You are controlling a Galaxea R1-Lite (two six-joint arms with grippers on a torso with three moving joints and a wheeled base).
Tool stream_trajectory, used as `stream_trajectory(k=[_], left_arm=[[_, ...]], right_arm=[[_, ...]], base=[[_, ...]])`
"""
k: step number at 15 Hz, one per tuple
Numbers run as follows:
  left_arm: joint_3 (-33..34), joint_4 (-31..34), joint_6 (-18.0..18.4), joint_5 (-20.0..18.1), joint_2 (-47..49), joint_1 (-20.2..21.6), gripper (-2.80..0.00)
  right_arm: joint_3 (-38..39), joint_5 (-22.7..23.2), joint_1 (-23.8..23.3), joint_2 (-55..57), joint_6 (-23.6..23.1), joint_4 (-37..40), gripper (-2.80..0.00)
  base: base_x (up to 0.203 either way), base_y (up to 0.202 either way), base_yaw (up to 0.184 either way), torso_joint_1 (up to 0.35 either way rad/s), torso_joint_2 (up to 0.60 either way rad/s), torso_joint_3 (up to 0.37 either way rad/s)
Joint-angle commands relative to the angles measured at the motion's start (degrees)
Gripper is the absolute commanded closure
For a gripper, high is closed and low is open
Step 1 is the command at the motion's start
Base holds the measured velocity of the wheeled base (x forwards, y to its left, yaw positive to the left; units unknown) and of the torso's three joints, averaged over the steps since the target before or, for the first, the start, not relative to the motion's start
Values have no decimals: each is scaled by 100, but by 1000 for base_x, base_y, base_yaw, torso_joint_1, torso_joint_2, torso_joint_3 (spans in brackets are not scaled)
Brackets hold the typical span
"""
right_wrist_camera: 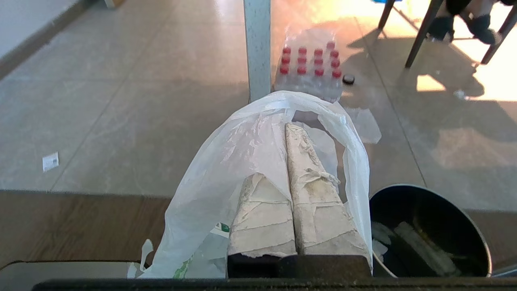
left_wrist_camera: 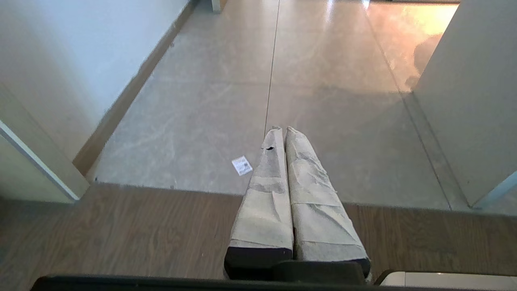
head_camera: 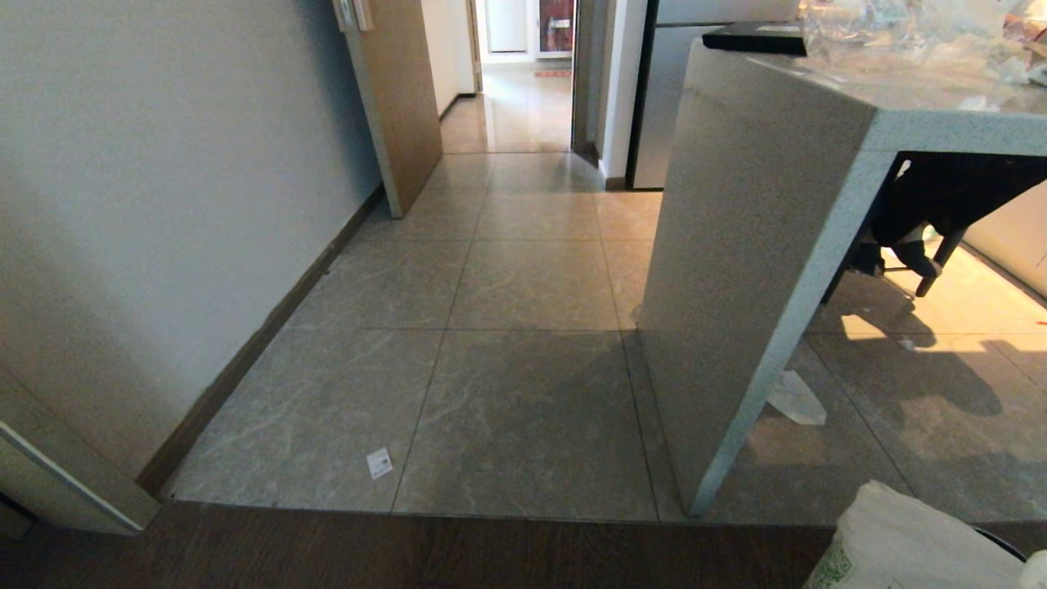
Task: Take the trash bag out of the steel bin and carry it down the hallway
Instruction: Put the trash bag at the door
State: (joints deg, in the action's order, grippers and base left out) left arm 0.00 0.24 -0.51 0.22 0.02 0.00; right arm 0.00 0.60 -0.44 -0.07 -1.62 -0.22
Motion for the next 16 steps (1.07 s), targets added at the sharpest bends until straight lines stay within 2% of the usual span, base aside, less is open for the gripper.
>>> stream_trajectory(k=[1, 6, 16], left_arm=[[0, 2, -2, 4, -2, 0, 0], [0, 2, 42, -4, -2, 0, 0], [0, 2, 25, -4, -2, 0, 0]], right_arm=[[9, 2, 0, -1, -5, -4, 0], [9, 2, 0, -1, -5, -4, 0], [9, 2, 0, -1, -5, -4, 0]], base=[[0, 0, 0, 7, 7, 203], [0, 0, 0, 3, 2, 94], [0, 0, 0, 0, 0, 3]])
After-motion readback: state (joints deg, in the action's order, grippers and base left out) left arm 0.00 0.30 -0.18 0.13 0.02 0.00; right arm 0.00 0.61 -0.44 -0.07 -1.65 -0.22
